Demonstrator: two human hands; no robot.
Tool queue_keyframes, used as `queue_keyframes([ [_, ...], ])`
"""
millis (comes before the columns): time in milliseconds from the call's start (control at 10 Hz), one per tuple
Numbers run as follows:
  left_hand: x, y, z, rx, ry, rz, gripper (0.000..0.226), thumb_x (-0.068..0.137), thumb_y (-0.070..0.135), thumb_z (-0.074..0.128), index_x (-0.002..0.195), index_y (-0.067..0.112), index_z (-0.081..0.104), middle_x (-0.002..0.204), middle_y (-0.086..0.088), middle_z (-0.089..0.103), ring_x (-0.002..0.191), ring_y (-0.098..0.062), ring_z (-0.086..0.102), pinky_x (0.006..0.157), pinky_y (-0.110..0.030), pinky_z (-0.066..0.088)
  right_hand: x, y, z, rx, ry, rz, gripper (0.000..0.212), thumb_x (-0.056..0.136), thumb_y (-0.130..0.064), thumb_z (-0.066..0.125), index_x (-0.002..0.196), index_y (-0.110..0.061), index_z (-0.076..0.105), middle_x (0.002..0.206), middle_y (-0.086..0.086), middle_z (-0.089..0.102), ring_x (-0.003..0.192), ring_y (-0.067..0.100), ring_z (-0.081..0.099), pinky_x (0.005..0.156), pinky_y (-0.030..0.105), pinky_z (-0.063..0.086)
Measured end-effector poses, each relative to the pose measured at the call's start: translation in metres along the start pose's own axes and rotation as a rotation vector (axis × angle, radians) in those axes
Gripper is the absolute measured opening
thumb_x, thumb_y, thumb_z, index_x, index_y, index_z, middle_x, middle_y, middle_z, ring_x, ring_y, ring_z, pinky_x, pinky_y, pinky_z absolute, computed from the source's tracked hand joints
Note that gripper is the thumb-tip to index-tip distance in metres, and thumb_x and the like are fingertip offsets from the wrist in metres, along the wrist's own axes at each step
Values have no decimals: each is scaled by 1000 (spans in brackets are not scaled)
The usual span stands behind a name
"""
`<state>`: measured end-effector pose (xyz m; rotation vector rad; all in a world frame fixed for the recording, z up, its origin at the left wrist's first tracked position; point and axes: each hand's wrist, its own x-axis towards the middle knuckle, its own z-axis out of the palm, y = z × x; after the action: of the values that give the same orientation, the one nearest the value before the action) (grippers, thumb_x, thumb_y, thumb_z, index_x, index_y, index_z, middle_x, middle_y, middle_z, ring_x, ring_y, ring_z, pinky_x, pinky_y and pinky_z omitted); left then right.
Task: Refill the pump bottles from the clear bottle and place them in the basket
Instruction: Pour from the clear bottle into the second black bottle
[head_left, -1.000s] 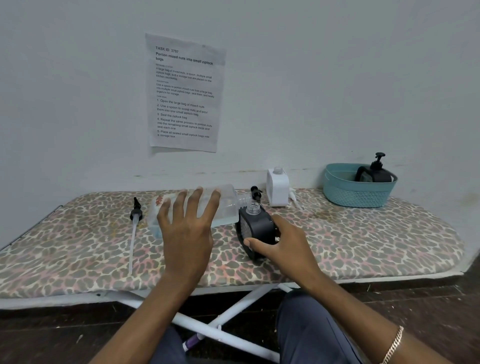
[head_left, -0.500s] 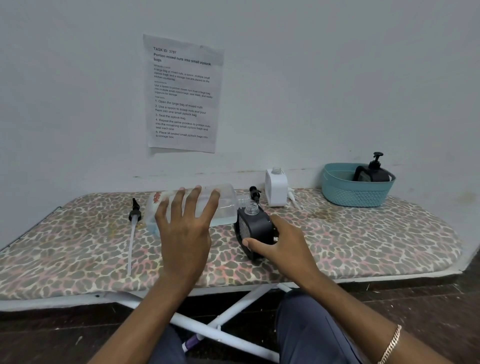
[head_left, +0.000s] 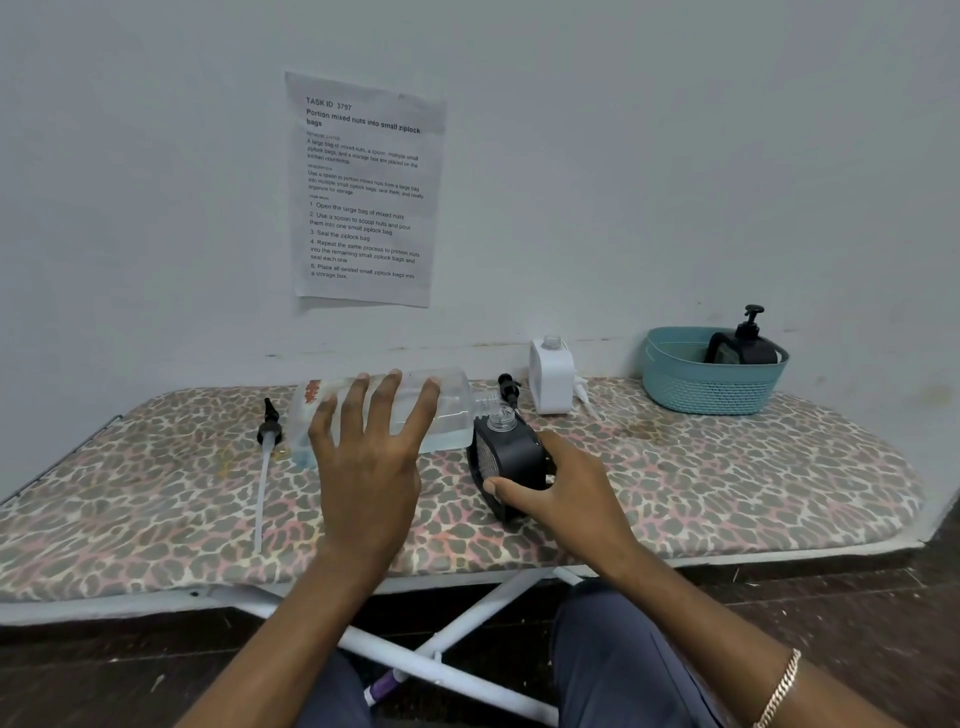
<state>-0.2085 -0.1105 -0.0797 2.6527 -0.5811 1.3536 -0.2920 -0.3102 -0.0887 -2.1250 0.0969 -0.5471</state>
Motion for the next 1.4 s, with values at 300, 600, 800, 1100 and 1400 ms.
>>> queue_keyframes([
  [300, 0, 1, -2, 3, -7, 1, 88, 71, -14, 68, 149, 24, 57, 148, -15, 57, 142, -42, 48, 116, -62, 27, 0, 0, 0, 6, -3, 8, 42, 79, -45, 87, 113, -35, 63, 95, -24, 69, 90, -15, 61, 69, 4, 45],
  [600, 0, 0, -2, 6, -7, 2, 87, 70, -14, 69, 148, 24, 59, 148, -15, 58, 141, -42, 49, 115, -63, 28, 0, 2, -1, -26, -14, 21, 39, 81, -45, 84, 112, -32, 64, 93, -20, 69, 89, -9, 62, 68, 9, 49],
  [800, 1, 0, -1, 10, -7, 5, 88, 69, -14, 70, 148, 24, 58, 148, -15, 58, 141, -42, 49, 114, -63, 28, 2, 4, -1, -48, -35, 18, 39, 81, -43, 79, 115, -31, 64, 97, -16, 70, 88, -6, 62, 69, 14, 48],
  [1100, 1, 0, -2, 3, -10, 3, 88, 69, -14, 71, 148, 24, 59, 147, -15, 58, 141, -42, 49, 115, -63, 28, 2, 5, -3, -38, -48, 7, 36, 83, -39, 80, 114, -34, 63, 98, -19, 69, 91, -9, 61, 69, 9, 47],
  [1400, 1, 0, -1, 5, -6, 3, 89, 69, -14, 71, 148, 25, 59, 147, -14, 59, 140, -42, 50, 115, -62, 28, 2, 8, -3, -22, -48, 12, 35, 82, -38, 80, 112, -35, 64, 97, -18, 71, 90, -6, 64, 75, 18, 54],
])
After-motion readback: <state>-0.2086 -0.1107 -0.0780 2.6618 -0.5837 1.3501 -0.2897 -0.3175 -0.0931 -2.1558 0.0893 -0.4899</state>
